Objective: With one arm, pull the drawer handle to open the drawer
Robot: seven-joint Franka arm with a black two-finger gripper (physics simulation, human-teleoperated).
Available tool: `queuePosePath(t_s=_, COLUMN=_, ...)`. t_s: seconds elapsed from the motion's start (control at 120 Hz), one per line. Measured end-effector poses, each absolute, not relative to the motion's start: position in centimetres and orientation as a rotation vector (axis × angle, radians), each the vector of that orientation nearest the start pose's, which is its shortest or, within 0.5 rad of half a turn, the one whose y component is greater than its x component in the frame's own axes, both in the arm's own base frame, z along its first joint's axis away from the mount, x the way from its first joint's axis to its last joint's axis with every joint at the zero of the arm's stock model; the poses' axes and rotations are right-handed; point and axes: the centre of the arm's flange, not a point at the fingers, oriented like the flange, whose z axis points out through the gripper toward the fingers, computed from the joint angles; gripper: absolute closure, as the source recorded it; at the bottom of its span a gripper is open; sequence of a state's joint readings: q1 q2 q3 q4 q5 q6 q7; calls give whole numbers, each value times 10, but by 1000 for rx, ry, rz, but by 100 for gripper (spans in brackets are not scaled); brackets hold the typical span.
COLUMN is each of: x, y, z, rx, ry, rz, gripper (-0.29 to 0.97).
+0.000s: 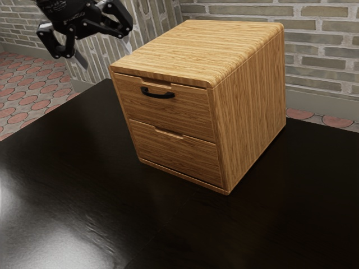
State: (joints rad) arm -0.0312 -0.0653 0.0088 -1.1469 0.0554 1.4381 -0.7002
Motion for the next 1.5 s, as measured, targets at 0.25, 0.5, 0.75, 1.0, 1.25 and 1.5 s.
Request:
queuePosePath(t_s=0.25, x=488, y=7, z=836, rx=-2819, ry=-1559, rz=-598, gripper=0)
queuePosePath(t_s=0.5, x=473, y=11, z=787, rx=-2663, ry=-1827, rz=-556, gripper=0)
queuePosePath(t_s=0.75, x=470, y=26, z=687, rx=-2620, ry=-2095, rz=-705, gripper=0)
queuePosePath(t_s=1.0, x=482, y=46, z=657, rx=-2550, ry=-2307, rz=-962, gripper=0)
queuePosePath(t_s=1.25, x=489, y=44, z=651, rx=-2523, ry=-2384, rz=-1139, gripper=0)
queuePosePath(t_s=1.5, x=493, y=46, z=633, rx=-2490, ry=-2443, rz=-1193, gripper=0)
